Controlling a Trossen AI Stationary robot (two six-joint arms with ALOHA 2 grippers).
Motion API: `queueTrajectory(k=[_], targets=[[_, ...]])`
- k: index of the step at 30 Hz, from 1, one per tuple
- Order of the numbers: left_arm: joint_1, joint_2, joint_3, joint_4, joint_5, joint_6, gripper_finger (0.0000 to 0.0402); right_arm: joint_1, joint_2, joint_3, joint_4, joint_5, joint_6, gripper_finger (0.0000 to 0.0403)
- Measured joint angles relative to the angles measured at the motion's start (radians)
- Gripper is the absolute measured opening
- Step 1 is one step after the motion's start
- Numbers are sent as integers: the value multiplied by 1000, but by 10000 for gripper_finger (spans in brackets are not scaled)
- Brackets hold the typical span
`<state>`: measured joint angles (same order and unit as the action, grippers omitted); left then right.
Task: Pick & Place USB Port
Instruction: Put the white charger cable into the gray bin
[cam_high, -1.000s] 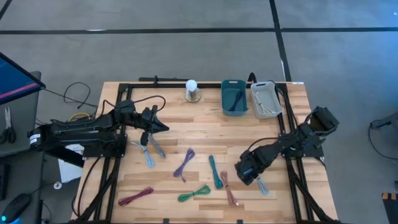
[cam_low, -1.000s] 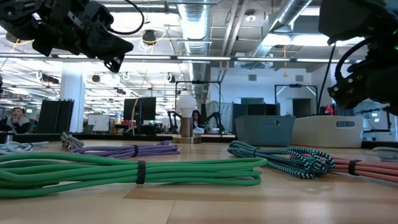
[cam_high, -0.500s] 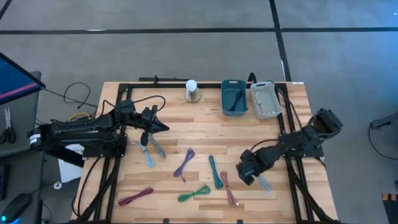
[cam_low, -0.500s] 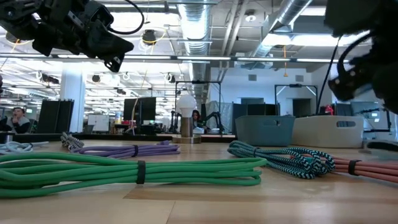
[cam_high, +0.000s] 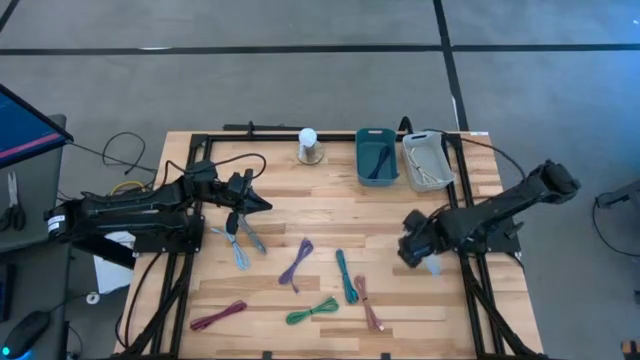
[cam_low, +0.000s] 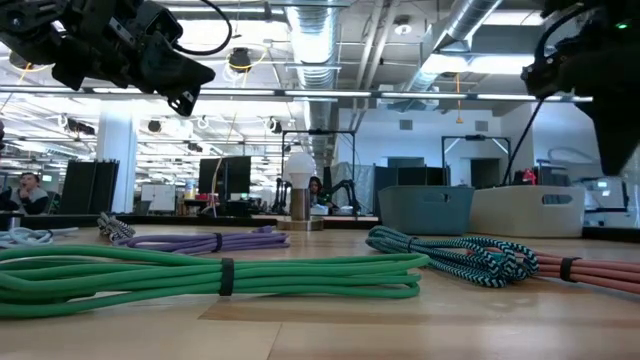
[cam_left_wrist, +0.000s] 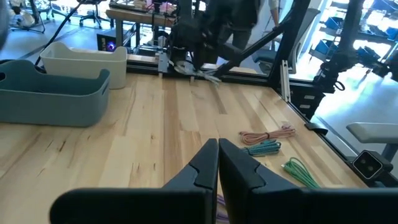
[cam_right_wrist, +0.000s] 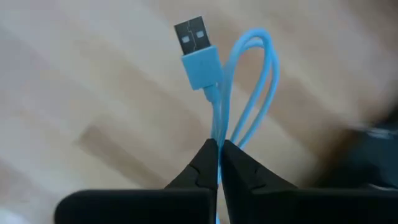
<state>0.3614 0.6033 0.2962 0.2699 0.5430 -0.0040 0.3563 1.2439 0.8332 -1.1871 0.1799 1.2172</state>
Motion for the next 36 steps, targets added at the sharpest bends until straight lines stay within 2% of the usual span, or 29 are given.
queueTrajectory(k=[6,10,18,23,30,36], targets=[[0,0,0,0,0,0,12,-98,-71,98,-191,157,-79,0],[0,0,0,0,0,0,12,-175,-110,173,-277,298,-148,0],[0,0,0,0,0,0,12,-358,-161,205,-290,574,-309,0],[0,0,0,0,0,0,12,-463,-165,205,-232,692,-400,0],[0,0,0,0,0,0,12,-595,-165,205,-46,726,-611,0],[0,0,0,0,0,0,12,-707,-166,155,84,658,-744,0]])
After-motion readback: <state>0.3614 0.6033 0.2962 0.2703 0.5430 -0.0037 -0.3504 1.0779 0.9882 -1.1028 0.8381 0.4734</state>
